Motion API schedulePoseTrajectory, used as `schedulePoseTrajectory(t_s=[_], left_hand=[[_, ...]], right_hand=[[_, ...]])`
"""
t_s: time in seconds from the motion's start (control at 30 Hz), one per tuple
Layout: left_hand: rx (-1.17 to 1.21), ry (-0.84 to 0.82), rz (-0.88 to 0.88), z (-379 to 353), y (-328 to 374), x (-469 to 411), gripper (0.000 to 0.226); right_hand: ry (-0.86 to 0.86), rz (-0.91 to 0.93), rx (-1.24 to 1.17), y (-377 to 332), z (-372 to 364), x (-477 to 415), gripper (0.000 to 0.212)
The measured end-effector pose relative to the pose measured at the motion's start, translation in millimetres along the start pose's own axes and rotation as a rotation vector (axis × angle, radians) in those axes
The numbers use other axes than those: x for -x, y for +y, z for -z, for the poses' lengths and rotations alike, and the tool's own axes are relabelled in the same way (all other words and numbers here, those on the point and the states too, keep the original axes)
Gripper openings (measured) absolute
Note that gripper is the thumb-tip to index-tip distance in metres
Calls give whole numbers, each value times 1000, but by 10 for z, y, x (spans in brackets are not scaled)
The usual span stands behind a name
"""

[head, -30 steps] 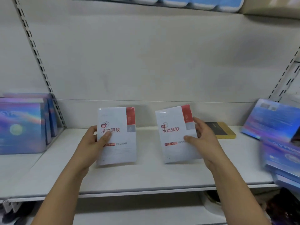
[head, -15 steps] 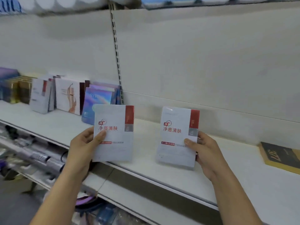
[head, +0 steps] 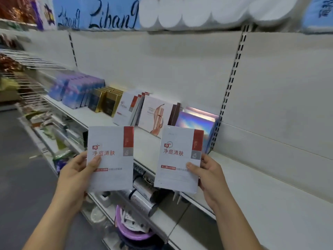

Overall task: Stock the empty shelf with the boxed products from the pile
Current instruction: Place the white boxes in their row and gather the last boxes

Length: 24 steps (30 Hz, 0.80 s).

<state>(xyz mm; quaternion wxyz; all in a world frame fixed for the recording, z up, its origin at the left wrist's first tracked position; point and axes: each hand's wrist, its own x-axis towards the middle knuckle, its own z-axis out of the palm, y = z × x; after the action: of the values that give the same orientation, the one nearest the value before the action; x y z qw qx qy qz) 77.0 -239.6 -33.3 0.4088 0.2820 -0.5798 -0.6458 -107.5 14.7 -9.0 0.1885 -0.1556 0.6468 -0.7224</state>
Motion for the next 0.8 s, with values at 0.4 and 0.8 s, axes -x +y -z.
schedulePoseTrajectory(t_s=[0.4,0.8], left_hand=[[32,3,43,968,-85,-1801,16],[34,-142,52,616,-92,-3623,20]], right_hand=[[39,-1,-42,239,-1761,-1098,35],[142,40,-43,430,-2667,-2453,34]])
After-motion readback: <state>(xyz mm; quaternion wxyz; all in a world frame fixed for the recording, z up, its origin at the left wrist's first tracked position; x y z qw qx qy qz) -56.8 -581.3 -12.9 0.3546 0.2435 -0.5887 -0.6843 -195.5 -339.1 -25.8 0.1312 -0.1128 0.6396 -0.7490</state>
